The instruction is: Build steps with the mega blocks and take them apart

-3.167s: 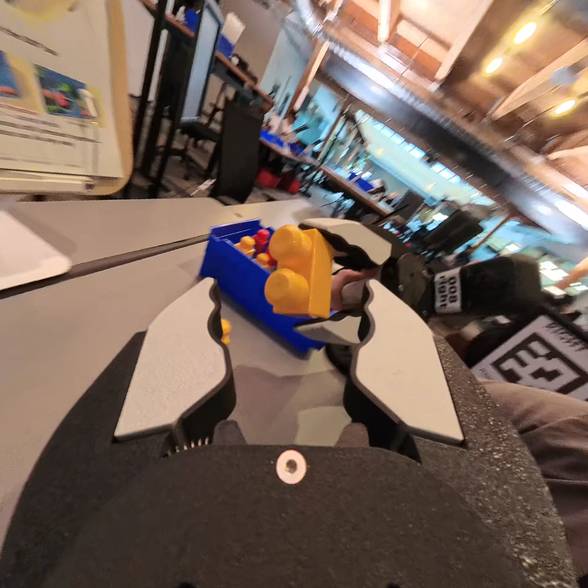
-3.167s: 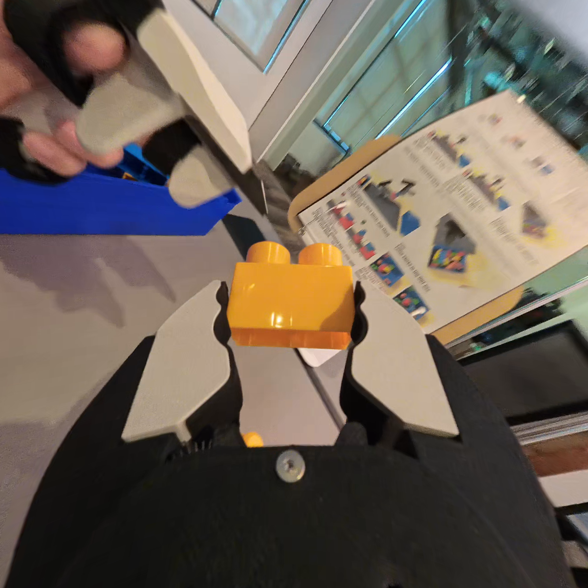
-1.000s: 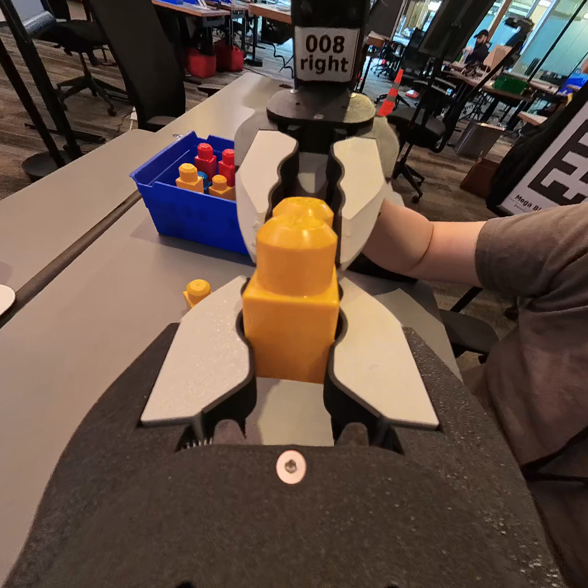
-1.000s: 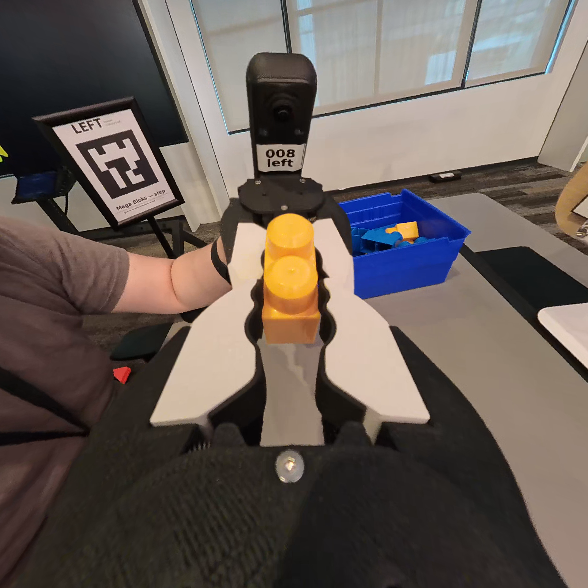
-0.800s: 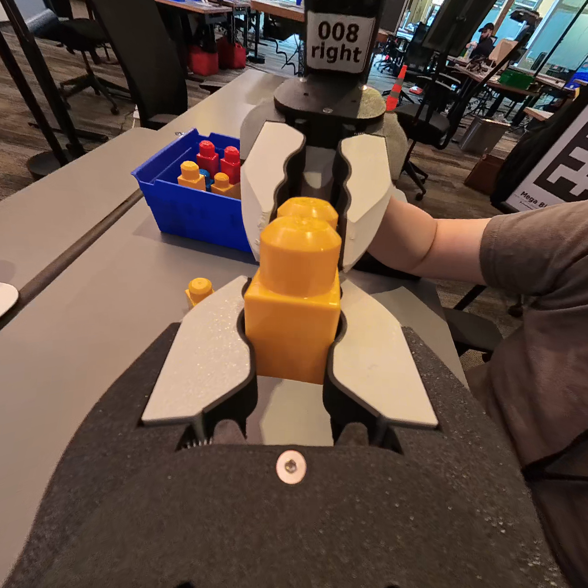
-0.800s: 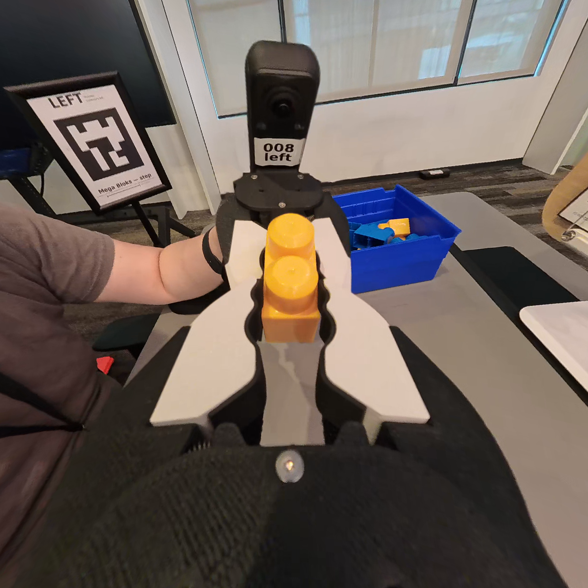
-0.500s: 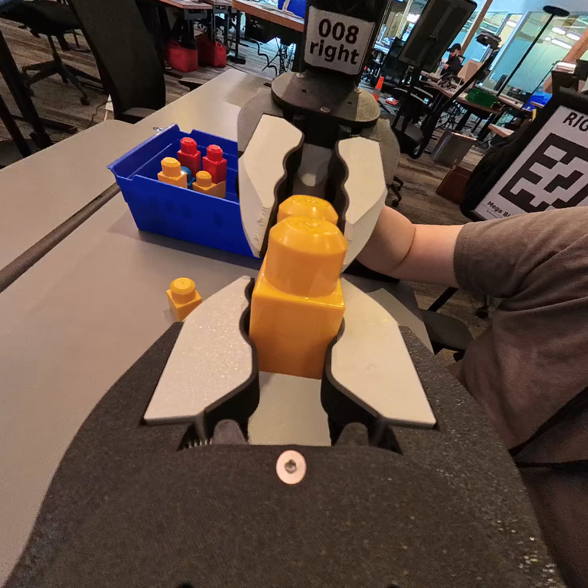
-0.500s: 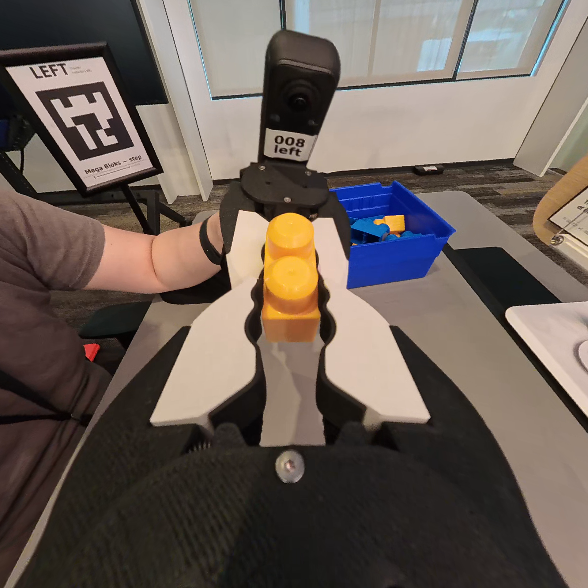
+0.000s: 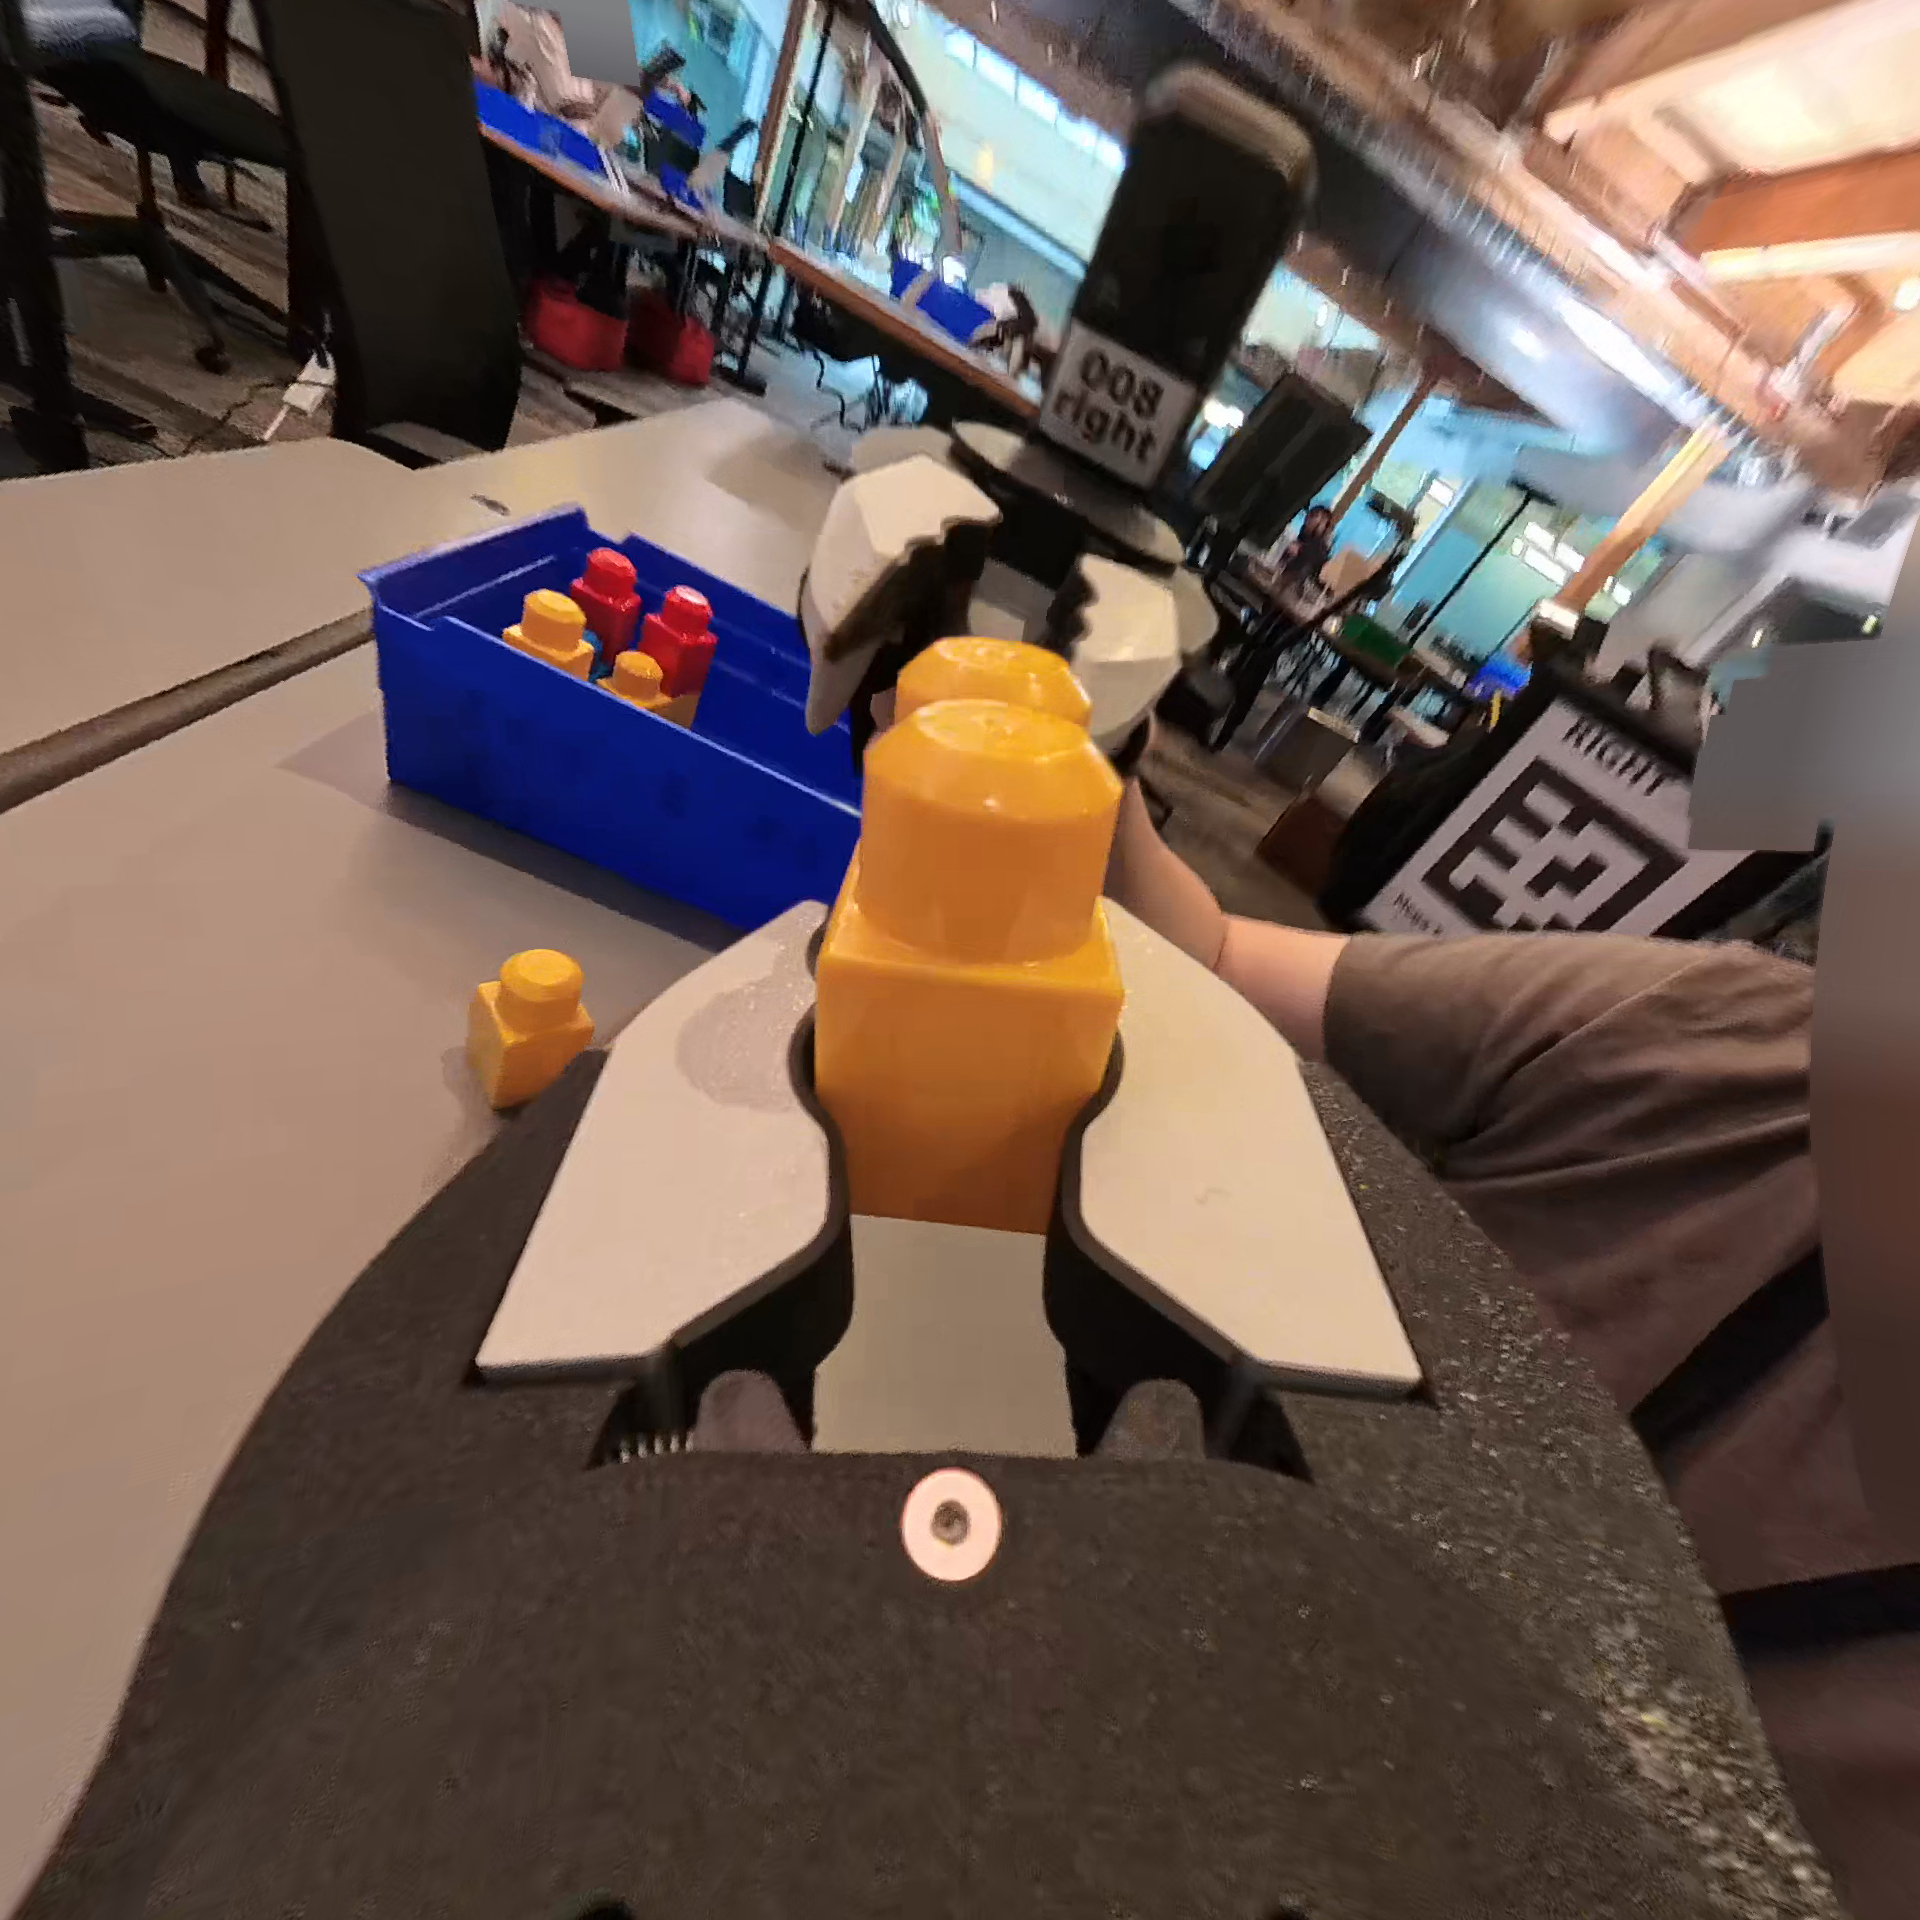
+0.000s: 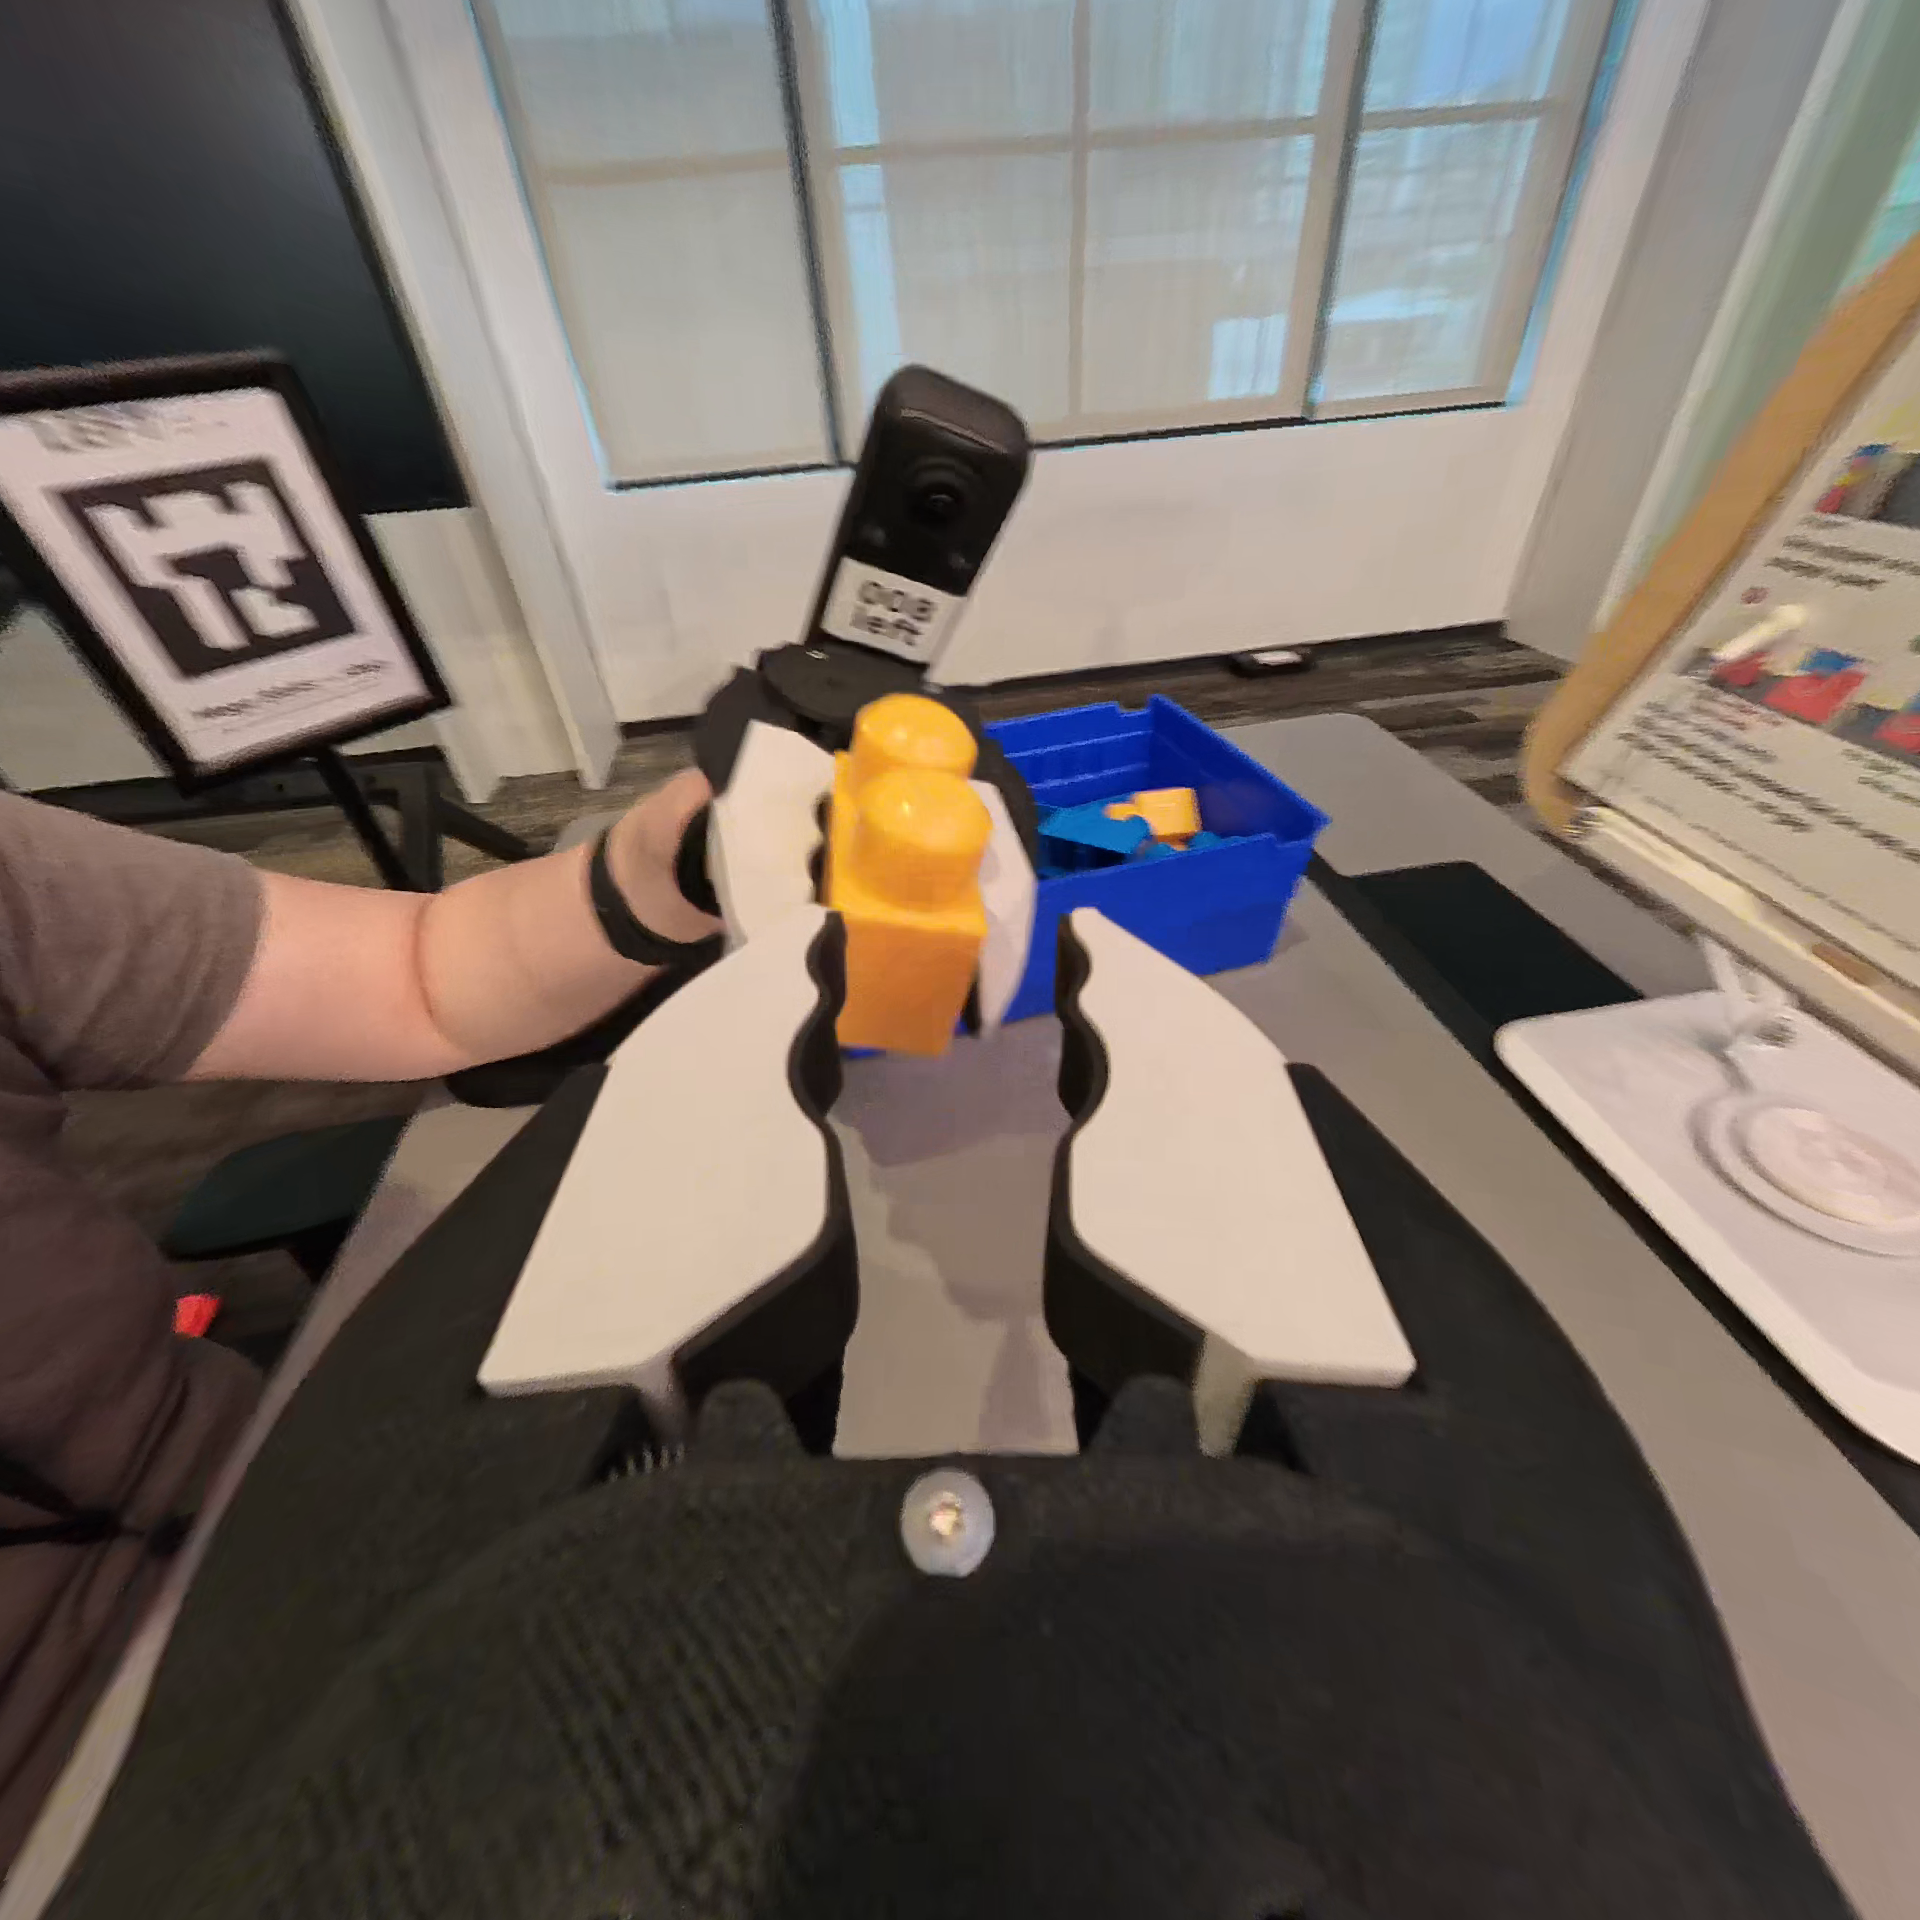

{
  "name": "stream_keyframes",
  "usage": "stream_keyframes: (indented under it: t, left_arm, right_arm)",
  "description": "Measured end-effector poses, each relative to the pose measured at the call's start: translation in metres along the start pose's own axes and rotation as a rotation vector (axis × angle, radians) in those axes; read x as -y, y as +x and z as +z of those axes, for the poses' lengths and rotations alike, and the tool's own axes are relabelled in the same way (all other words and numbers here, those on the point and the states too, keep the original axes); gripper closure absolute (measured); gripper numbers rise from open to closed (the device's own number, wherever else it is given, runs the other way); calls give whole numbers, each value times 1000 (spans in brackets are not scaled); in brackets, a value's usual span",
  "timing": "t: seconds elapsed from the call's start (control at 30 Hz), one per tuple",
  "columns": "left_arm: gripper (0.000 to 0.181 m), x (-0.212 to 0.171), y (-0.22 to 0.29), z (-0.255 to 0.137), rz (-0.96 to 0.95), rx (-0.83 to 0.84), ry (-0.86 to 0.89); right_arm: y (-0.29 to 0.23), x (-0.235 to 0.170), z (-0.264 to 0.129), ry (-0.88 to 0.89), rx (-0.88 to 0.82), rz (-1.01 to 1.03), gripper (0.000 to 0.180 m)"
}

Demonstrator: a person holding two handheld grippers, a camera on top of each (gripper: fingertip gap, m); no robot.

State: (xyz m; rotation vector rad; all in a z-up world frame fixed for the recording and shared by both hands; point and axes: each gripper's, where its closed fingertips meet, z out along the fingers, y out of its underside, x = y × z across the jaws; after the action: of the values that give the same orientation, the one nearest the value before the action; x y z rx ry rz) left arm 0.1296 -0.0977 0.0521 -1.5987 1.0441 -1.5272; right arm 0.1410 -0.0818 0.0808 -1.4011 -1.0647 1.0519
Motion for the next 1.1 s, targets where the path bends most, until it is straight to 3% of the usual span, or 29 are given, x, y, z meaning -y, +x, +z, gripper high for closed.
stream_keyframes:
  t: [0.1,0.2,0.3,0.43,0.67,1.0,1.1]
  left_arm:
    - [139,8,-11,-13,-34,29,44]
    - [139,13,-19,-26,-1,103,43]
    - [139,18,-19,-36,37,157,35]
    - [139,25,-13,-44,71,181,40]
    - [139,27,-7,-46,89,185,45]
    - [139,35,-1,-49,98,167,73]
    - [139,37,5,-49,104,150,79]
  right_arm:
    - [39,-23,-14,-189,-232,-88,140]
    - [78,-84,-39,-564,-437,16,131]
    - [96,-137,-49,-774,-517,184,130]
    - [105,-179,-53,-955,-582,197,125]
    - [103,-207,-54,-1005,-624,286,121]
    - [106,-205,-49,-681,-776,242,121]
    - [106,-214,-53,-677,-809,230,121]
